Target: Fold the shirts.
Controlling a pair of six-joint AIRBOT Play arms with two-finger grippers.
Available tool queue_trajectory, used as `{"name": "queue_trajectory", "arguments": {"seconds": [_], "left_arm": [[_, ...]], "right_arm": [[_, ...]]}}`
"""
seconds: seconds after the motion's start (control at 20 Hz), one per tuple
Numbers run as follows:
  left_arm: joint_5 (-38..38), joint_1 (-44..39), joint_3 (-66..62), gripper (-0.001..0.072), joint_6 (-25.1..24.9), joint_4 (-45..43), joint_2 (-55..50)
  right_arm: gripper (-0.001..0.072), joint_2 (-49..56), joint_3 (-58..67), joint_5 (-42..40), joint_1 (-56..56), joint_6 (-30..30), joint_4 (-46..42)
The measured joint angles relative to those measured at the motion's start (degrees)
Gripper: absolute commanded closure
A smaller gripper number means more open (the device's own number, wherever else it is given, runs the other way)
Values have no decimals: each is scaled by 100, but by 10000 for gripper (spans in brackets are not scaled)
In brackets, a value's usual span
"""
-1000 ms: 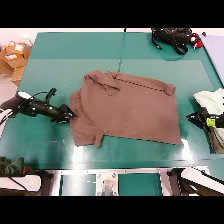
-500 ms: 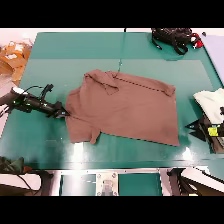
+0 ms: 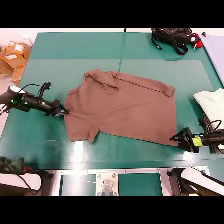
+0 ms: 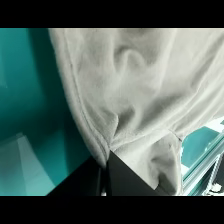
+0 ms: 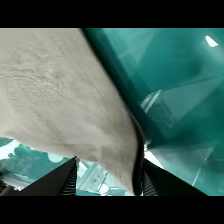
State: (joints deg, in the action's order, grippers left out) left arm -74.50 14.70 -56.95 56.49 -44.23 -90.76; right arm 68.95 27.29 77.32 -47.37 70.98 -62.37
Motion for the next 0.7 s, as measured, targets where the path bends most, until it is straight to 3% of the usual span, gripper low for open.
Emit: {"name": "queue_trajectory", "arguments": {"seconds": [0.05, 0.1, 0.15, 0.25, 0.3, 0.5, 0.7], "left_arm": [[2, 0, 0, 680, -2, 4, 0], [7, 0, 0, 680, -2, 9, 0], [7, 0, 0, 680, -2, 11, 0], [-4, 0, 0, 681, -2, 13, 0], [-13, 0, -2, 681, -9, 13, 0], [-111, 0, -20, 682, -72, 83, 144], [-284, 0, -356, 682, -90, 649, 962]], "right_arm": [[261, -4, -31, -55, 74, -9, 44], [385, 2, -57, -103, 136, -37, 76], [450, 11, -74, -179, 181, -57, 79], [648, 11, -96, -411, 238, -131, 192], [692, 13, -85, -501, 254, -170, 225], [692, 4, 166, -817, 295, -466, 750], [692, -337, 1067, -240, 466, -907, 2409]]}}
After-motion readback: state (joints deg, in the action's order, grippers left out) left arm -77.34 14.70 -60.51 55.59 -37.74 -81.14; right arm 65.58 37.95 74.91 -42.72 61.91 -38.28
